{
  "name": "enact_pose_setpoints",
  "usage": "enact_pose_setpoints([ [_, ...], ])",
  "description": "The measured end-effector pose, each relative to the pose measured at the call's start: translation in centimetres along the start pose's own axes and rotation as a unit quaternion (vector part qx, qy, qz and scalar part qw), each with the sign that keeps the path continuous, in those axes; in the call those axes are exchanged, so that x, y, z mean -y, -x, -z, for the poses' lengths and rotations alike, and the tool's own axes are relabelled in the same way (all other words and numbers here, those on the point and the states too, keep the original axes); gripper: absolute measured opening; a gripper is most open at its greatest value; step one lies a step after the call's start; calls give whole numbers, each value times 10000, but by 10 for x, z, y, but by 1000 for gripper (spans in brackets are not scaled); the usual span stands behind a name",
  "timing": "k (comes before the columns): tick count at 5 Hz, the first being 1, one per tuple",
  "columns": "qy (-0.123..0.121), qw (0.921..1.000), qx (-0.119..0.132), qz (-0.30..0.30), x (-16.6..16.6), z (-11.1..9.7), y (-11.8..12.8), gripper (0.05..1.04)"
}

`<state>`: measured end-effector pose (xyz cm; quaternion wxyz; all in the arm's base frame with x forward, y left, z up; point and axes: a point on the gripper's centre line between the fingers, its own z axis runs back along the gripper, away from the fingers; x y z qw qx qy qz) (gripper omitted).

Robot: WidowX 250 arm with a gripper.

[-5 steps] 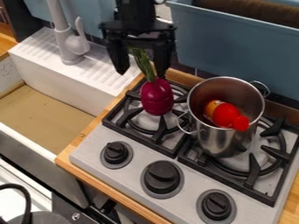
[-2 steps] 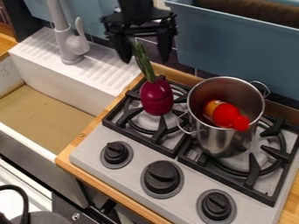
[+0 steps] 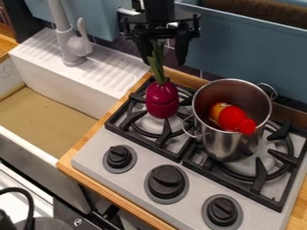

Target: Put the onion inside the silver pot.

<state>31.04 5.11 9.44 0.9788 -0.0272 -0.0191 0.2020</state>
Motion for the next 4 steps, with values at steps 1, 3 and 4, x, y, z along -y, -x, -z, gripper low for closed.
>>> enact_pose_setpoints([
  [1, -318, 9993, -141, -156, 0, 0, -3, 381],
  [3, -374, 9984, -108, -400, 3, -8, 1, 64],
  [4, -248, 9981, -89, -564, 13, -36, 9, 55],
])
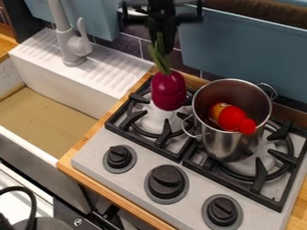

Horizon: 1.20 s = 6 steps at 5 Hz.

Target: Put the onion inside the silver pot.

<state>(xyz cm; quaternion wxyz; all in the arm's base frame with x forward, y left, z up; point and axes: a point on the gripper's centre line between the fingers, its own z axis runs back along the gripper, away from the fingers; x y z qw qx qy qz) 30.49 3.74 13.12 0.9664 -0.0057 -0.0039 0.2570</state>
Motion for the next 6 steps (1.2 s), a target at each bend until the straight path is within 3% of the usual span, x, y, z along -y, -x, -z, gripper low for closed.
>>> enact_pose_setpoints([
  [2, 360, 9984, -441, 26, 32, -53, 26, 55],
  [3, 482, 9977, -471, 47, 52, -65, 35, 55],
  [4, 564, 9978, -308, 180, 72, -60, 44, 55],
  [6, 235, 9992, 275, 147, 90, -34, 45, 55],
])
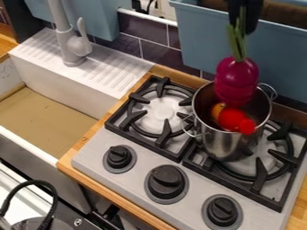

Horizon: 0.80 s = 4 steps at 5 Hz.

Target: Put the onion inside the silver pot.

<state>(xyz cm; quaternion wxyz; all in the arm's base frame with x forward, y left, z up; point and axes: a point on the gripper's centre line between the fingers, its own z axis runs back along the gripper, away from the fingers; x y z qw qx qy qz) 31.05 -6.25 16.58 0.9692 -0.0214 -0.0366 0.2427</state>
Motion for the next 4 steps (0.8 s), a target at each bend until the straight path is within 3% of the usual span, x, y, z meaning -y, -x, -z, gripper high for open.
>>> enact_pose_setpoints([
  [1, -96, 9998, 160, 113, 0, 13, 1, 55],
  [2, -231, 9995, 168, 130, -5, 27, 6, 55],
  [4, -340, 9991, 252, 44, -8, 37, 5, 78],
])
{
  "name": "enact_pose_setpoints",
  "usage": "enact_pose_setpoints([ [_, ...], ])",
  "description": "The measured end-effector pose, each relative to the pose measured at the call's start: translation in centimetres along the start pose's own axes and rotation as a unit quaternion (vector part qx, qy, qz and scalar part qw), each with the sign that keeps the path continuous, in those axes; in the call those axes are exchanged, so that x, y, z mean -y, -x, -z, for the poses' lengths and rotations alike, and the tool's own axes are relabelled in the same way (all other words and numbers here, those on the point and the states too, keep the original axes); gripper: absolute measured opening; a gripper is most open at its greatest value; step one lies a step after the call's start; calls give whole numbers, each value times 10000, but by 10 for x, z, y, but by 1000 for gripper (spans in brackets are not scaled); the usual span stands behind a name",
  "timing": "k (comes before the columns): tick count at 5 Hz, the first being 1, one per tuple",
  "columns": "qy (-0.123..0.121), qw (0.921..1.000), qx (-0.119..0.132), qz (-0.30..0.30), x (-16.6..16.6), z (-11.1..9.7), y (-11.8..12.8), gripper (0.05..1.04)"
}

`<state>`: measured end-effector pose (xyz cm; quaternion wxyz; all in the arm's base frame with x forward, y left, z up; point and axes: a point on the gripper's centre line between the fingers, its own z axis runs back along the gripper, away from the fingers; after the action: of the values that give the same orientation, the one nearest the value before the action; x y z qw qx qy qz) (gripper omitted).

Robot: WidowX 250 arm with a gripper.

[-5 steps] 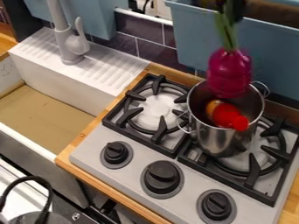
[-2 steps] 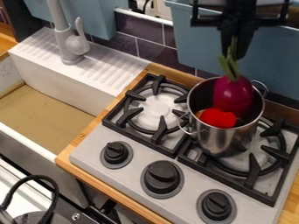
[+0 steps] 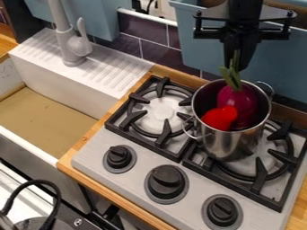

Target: Put the onion inside the silver pot.

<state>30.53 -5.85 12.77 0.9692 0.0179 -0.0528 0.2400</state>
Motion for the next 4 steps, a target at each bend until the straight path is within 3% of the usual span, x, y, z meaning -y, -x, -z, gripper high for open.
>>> enact_pose_setpoints([
  [1, -158, 9994, -276, -162, -1, 10, 1, 227],
  [3, 85, 9988, -381, -292, 4, -2, -6, 769],
  [4, 164, 9983, -478, -285, 4, -9, -7, 989],
])
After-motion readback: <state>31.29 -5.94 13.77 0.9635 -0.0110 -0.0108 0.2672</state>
